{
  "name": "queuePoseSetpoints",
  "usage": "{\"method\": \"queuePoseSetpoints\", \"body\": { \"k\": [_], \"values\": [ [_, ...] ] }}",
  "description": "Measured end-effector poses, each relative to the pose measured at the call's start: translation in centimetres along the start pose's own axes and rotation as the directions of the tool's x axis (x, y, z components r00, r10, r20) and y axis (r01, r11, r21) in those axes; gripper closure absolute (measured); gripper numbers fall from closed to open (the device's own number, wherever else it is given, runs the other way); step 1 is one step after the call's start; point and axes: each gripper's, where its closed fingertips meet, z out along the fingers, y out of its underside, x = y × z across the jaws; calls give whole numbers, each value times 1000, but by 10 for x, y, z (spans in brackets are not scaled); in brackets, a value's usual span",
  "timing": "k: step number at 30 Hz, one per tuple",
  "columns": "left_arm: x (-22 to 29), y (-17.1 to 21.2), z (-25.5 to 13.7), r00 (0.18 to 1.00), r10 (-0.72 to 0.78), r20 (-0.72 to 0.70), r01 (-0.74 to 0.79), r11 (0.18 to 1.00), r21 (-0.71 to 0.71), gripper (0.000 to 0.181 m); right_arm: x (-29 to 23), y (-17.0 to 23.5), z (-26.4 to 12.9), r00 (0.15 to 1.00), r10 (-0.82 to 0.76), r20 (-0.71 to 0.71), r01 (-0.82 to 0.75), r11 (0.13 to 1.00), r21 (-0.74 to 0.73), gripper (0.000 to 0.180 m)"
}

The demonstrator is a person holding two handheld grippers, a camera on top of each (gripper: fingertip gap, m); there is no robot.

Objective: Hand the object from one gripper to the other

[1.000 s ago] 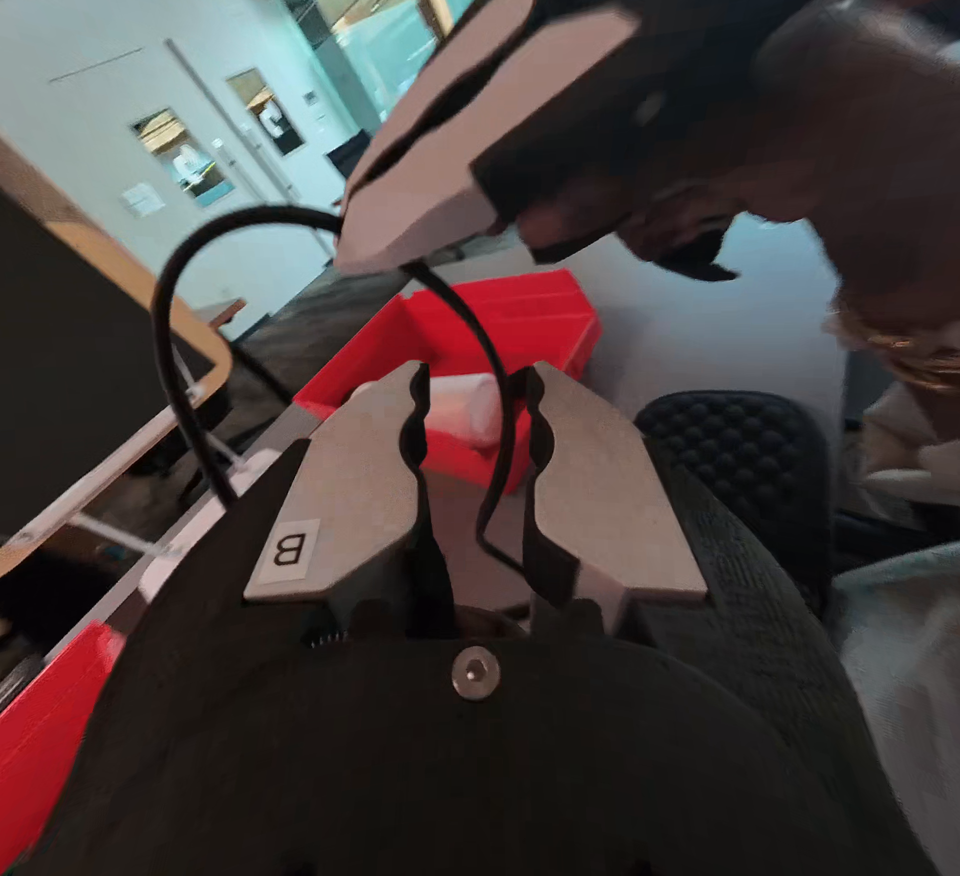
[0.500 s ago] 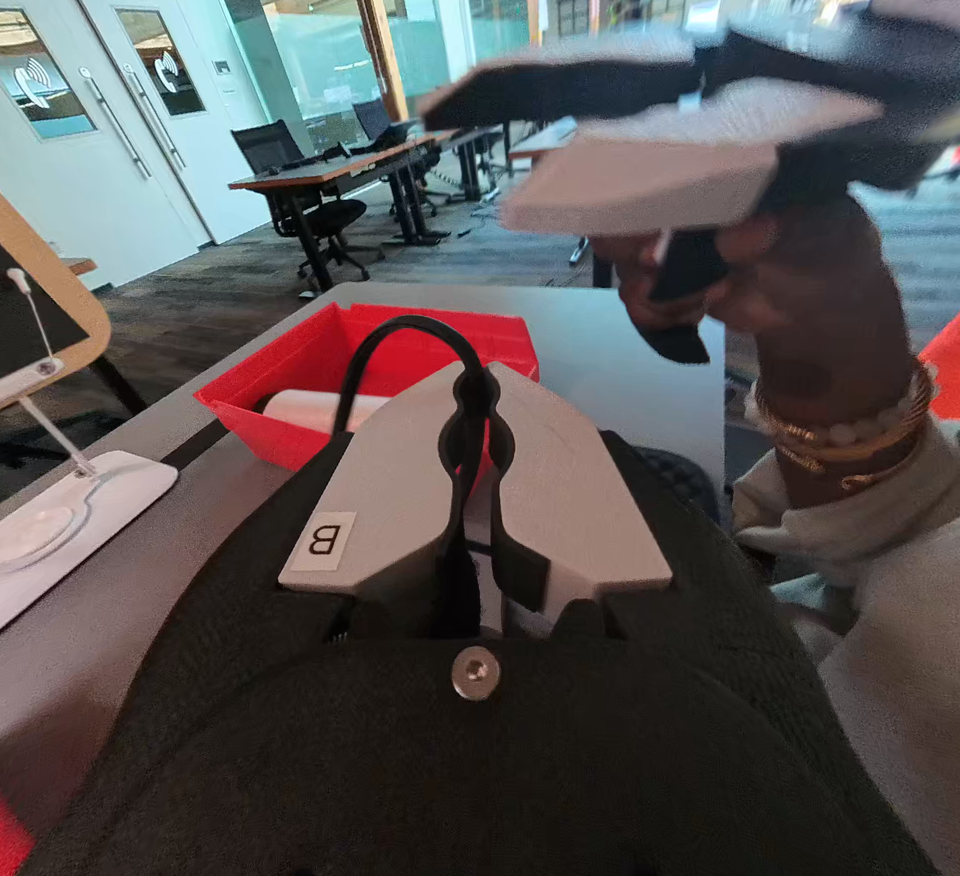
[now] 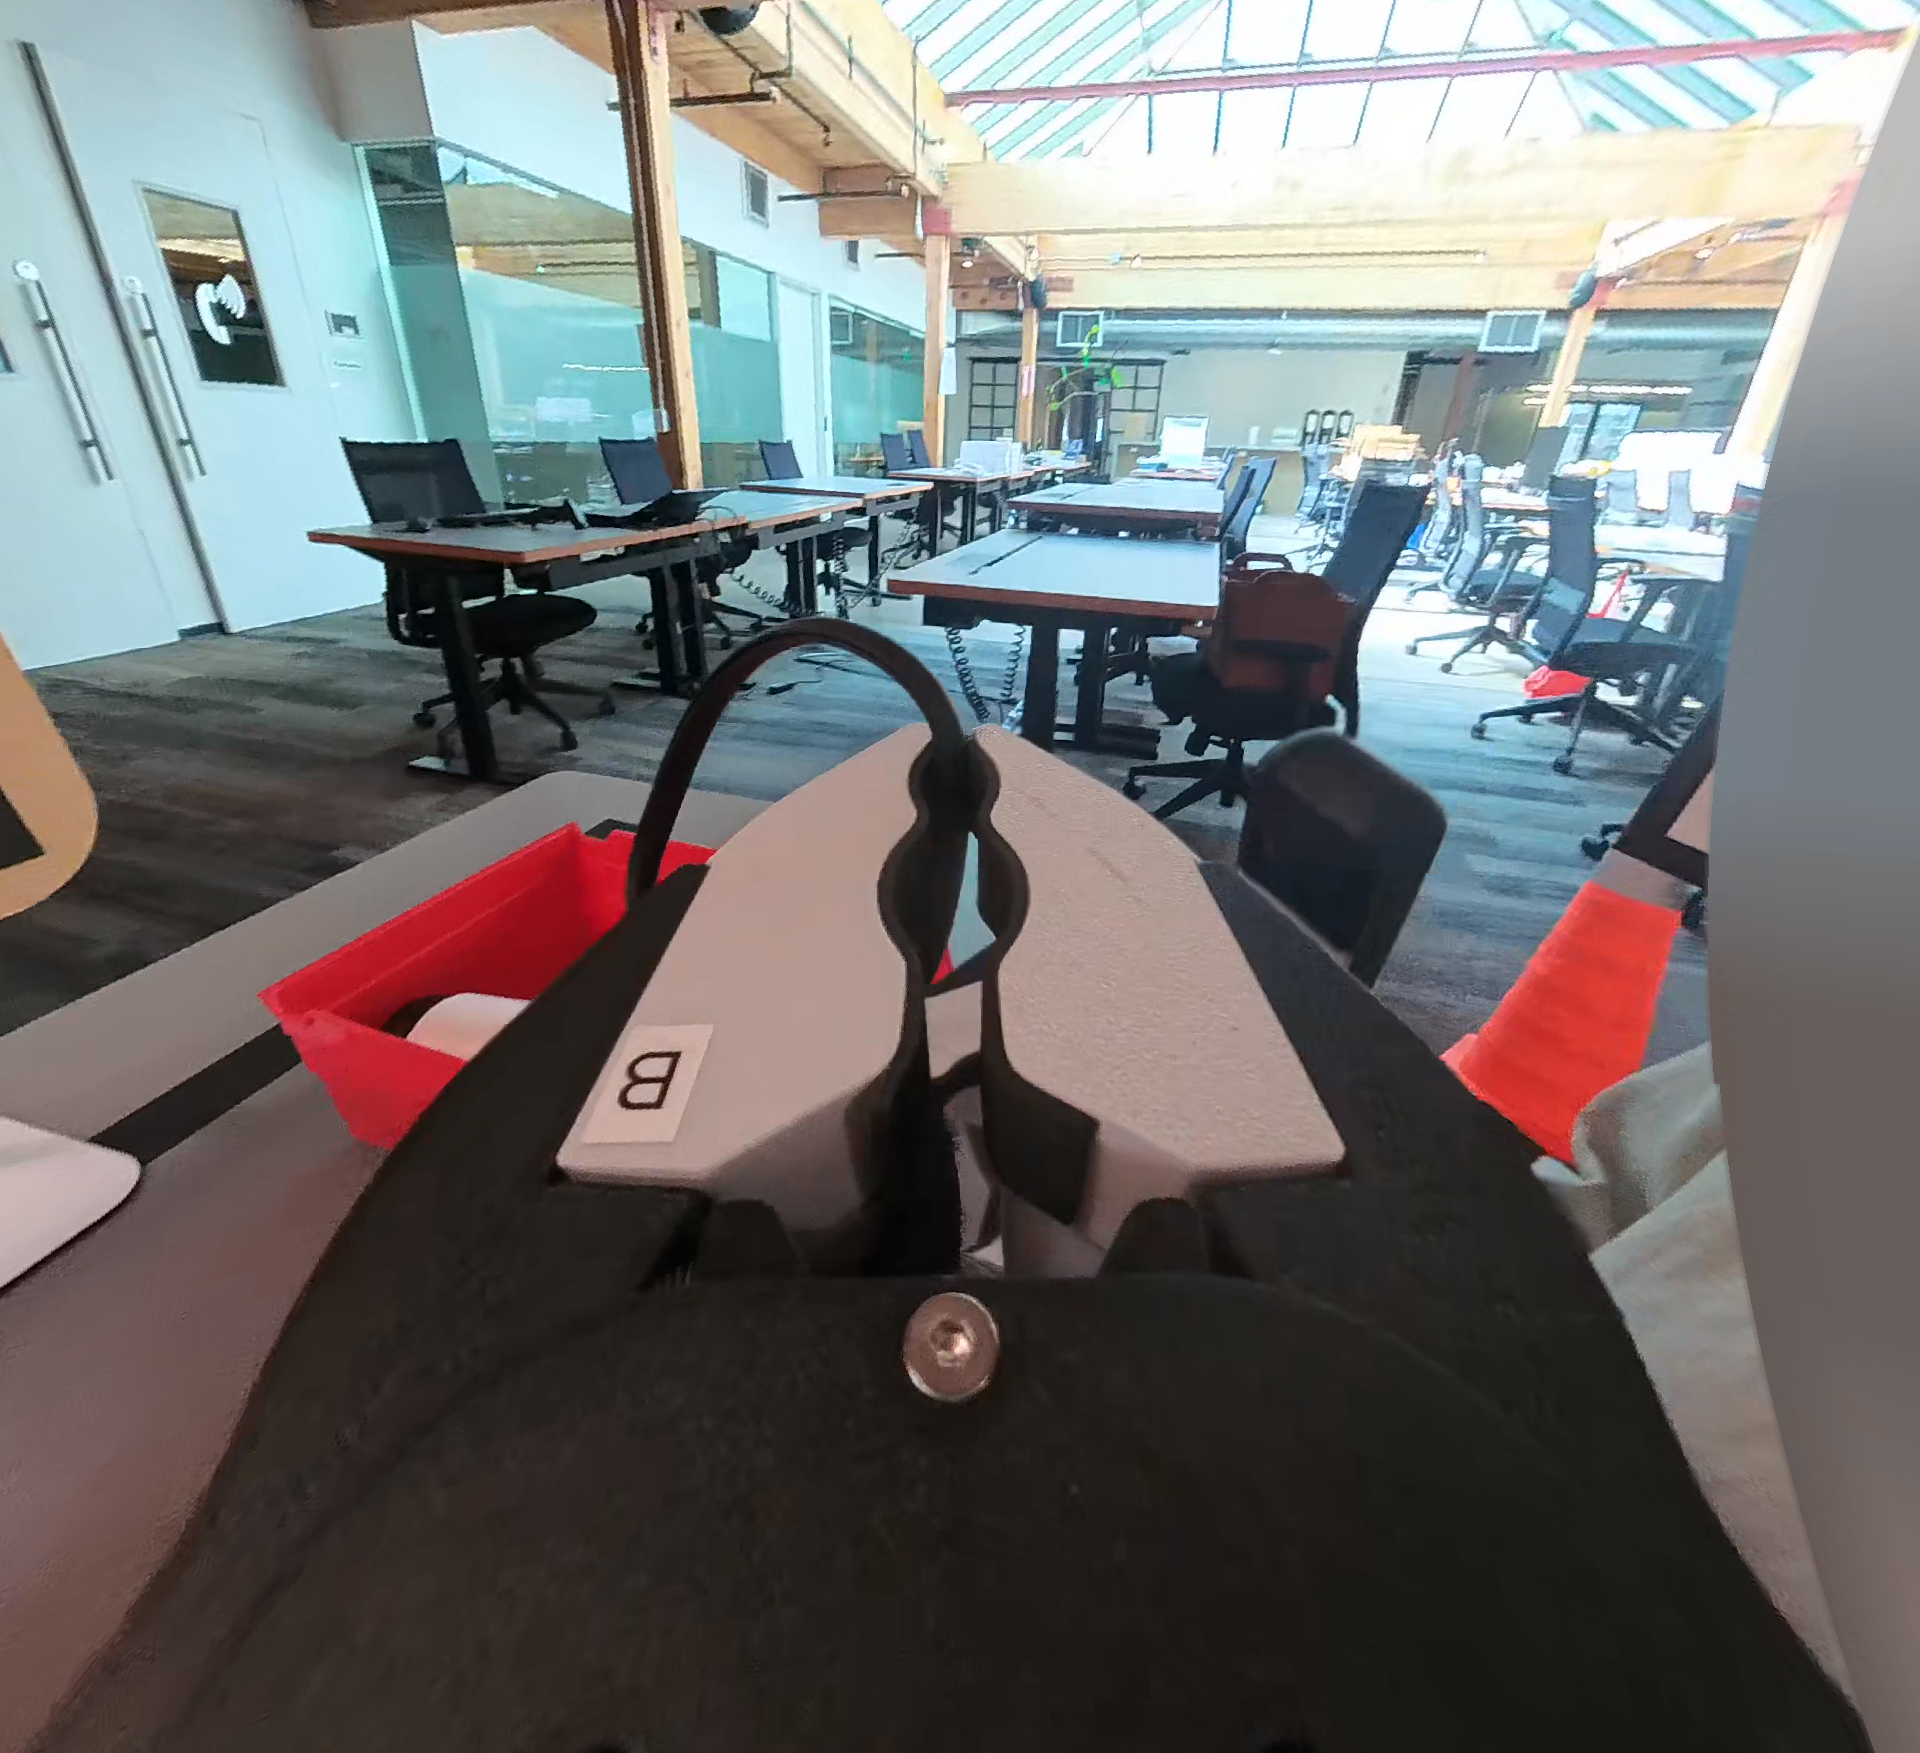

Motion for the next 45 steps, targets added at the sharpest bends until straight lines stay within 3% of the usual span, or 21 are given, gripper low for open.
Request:
{"method": "queuePoseSetpoints", "body": {
  "k": [4,7,9,13,17,23,29,34,38,42,45],
  "values": [
    [12,-2,-2,997,-44,-58,45,999,14,178,1,-4,14,994,-80,-75,82,996,21,138],
    [11,-6,-7,996,-59,-64,61,998,30,178,-3,-4,19,983,-156,-96,157,988,0,180],
    [0,-8,-13,999,-41,-12,42,998,48,177,-6,-6,15,978,-187,-92,187,982,-10,180],
    [-19,-9,-25,997,-81,17,80,994,72,173,-10,-18,2,997,-71,-18,72,997,42,180],
    [-45,8,-34,991,-95,90,94,995,10,151,-11,-35,-11,993,69,97,-79,991,103,180],
    [-57,21,-41,985,-140,97,139,990,10,144,-5,-55,-18,974,139,177,-164,977,137,180],
    [-56,42,-51,986,-161,49,164,985,-61,126,-6,-77,-18,948,189,258,-231,962,145,180],
    [-49,54,-72,976,-215,-38,216,976,30,112,0,-89,-7,930,240,277,-288,946,150,180],
    [-62,30,-103,947,-313,-73,320,906,275,108,8,-92,-4,921,278,273,-330,929,168,180],
    [-36,59,-82,983,-183,17,182,981,61,108,15,-89,2,960,218,178,-247,955,164,180],
    [-3,80,-52,993,-116,4,115,987,-110,116,16,-90,8,982,153,113,-169,973,158,180]
  ]
}}
